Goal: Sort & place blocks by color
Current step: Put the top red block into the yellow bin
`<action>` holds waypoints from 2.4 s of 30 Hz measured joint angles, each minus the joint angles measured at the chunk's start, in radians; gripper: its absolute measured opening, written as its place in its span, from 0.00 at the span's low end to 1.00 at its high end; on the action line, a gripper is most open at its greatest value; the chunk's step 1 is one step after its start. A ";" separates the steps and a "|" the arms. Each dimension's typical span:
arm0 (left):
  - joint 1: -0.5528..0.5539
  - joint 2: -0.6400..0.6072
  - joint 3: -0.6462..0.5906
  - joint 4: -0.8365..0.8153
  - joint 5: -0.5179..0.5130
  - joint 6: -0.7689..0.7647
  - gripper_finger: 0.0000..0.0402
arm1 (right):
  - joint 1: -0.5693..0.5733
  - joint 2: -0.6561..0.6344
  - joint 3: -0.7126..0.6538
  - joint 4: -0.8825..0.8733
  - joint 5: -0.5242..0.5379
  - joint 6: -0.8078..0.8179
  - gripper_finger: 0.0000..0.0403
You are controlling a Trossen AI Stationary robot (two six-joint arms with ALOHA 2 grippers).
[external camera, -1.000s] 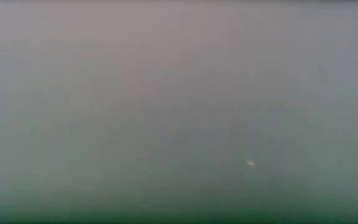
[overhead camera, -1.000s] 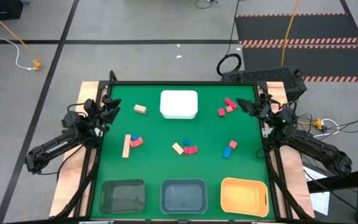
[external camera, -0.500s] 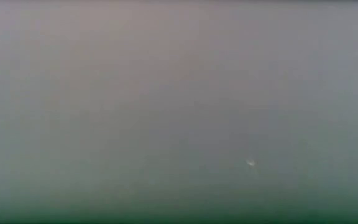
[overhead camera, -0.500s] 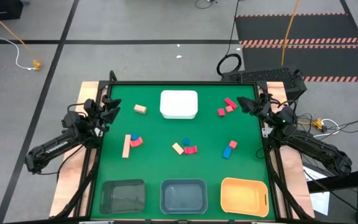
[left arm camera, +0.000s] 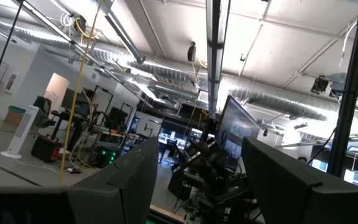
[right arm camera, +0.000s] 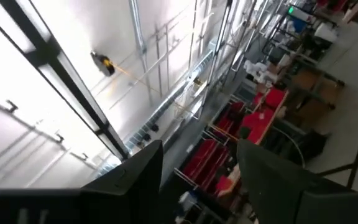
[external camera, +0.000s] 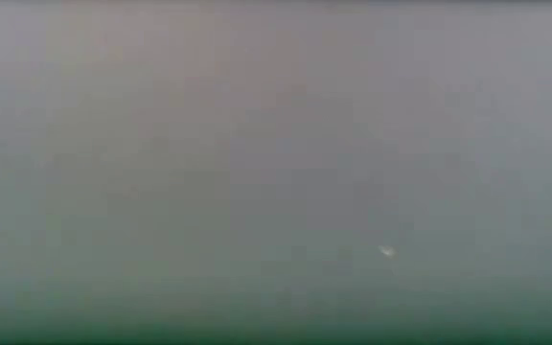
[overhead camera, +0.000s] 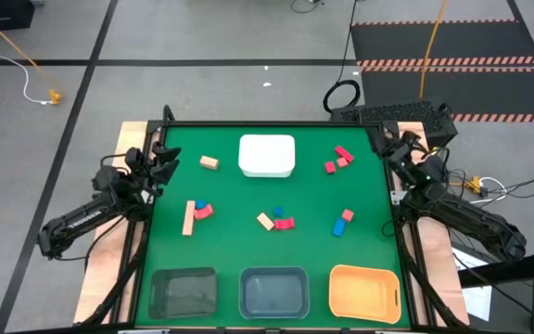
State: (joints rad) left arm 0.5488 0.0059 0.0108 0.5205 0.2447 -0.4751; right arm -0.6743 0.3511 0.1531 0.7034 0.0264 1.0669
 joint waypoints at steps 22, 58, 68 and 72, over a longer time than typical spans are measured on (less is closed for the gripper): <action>0.000 0.000 0.000 0.000 0.000 0.000 0.58 | 0.000 0.412 0.498 -0.524 0.051 -0.664 0.50; 0.000 0.000 0.000 0.000 0.000 0.000 0.58 | -0.118 0.983 0.570 -0.990 0.122 -0.632 0.50; 0.000 0.000 0.000 0.000 0.000 0.000 0.58 | -0.118 1.088 0.569 -0.985 0.184 -0.715 0.50; 0.000 0.000 0.000 0.000 0.000 0.000 0.58 | -0.119 1.108 0.569 -0.978 0.186 -0.747 0.50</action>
State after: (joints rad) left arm 0.5489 0.0062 0.0106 0.5201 0.2445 -0.4753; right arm -0.7929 1.4586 0.7223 -0.2745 0.2121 0.3199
